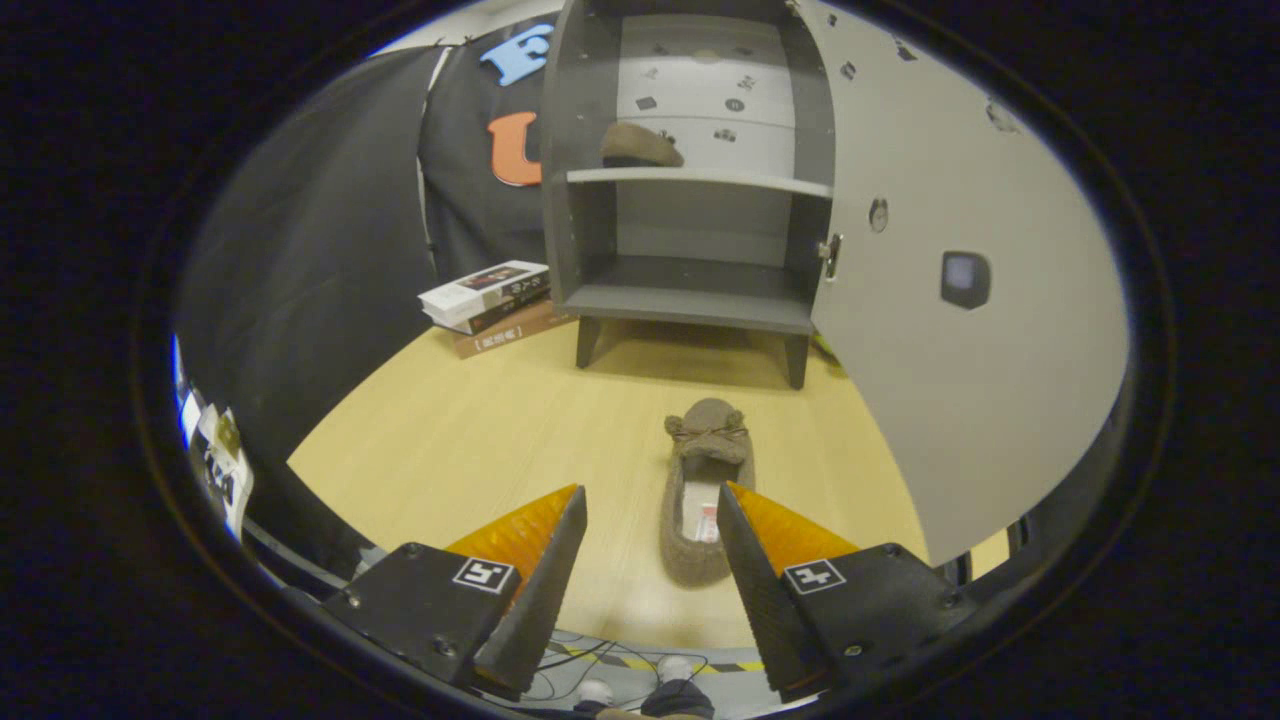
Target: Open the shoe cabinet door, grab the shoes and put them into the shoe cabinet, then close the shoe cabinet door.
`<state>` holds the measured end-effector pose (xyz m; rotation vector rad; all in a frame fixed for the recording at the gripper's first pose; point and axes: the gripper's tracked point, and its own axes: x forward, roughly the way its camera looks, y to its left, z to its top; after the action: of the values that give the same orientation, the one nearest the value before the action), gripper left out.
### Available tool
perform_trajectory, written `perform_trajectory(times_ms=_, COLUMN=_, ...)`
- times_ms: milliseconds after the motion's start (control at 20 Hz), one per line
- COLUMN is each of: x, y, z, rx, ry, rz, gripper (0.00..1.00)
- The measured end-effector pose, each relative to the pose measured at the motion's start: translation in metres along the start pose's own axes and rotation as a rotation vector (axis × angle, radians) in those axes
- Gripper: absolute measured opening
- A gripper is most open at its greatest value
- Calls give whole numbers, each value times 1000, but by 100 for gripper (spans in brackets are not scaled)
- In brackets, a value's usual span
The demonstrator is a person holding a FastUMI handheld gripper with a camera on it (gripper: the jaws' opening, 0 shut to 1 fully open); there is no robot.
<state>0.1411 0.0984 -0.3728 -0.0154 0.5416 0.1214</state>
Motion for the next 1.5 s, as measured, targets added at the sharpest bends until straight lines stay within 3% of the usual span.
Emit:
perform_trajectory(times_ms=300, x=94, y=-10, z=-10, rx=64, ry=127, rz=-22, gripper=84)
perform_trajectory(times_ms=650, x=152, y=-25, z=-13, rx=155, ry=193, rz=-7, gripper=79)
perform_trajectory(times_ms=800, x=160, y=-39, z=-14, rx=160, ry=186, rz=-60, gripper=50)
perform_trajectory(times_ms=1000, x=158, y=-26, z=-13, rx=144, ry=198, rz=-1, gripper=10)
perform_trajectory(times_ms=1250, x=122, y=-18, z=6, rx=104, ry=145, rz=35, gripper=5)
perform_trajectory(times_ms=1500, x=56, y=-9, z=67, rx=71, ry=0, rz=48, gripper=6)
